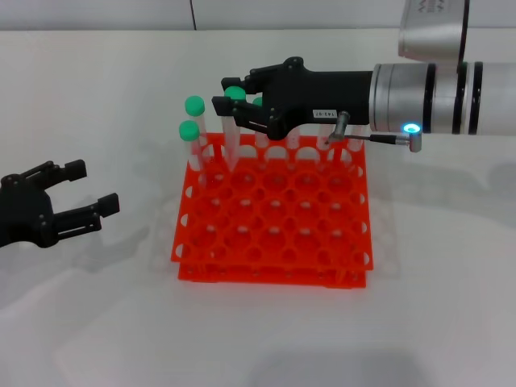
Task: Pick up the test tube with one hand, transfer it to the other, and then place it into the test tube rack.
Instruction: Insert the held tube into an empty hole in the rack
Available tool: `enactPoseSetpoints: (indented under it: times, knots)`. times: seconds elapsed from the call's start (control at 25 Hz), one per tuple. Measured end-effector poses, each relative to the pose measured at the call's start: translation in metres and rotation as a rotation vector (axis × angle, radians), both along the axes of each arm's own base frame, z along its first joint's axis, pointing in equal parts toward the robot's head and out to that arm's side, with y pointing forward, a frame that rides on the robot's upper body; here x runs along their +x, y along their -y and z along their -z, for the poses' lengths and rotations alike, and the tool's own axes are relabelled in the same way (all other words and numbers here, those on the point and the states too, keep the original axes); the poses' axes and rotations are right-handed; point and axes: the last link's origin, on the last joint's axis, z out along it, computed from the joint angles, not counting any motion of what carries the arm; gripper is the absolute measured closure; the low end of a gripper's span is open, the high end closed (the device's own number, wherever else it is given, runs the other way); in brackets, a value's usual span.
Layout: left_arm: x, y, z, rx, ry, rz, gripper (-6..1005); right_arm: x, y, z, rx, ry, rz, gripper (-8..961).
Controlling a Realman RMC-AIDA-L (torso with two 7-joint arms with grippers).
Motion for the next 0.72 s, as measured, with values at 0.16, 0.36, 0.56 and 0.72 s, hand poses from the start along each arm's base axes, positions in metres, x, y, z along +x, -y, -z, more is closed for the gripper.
enactPoseSetpoints:
  times: [0.16, 0.36, 0.56, 0.72]
  knots:
    - [-0.001, -0.002, 0.000, -0.002, -0.011, -0.009, 120, -0.002, 0.001, 0.004, 0.001, 0.008, -0.005, 608]
    - [0.000, -0.004, 0.000, -0.003, -0.013, -0.007, 120, -0.005, 0.000, 0.008, 0.007, 0.025, -0.012, 604]
    - [0.001, -0.008, 0.001, -0.017, -0.027, -0.008, 120, -0.012, -0.002, 0.011, 0.019, 0.038, -0.023, 601]
    - [0.002, -0.010, 0.001, -0.019, -0.029, -0.005, 120, -0.015, -0.002, 0.013, 0.011, 0.045, -0.030, 598]
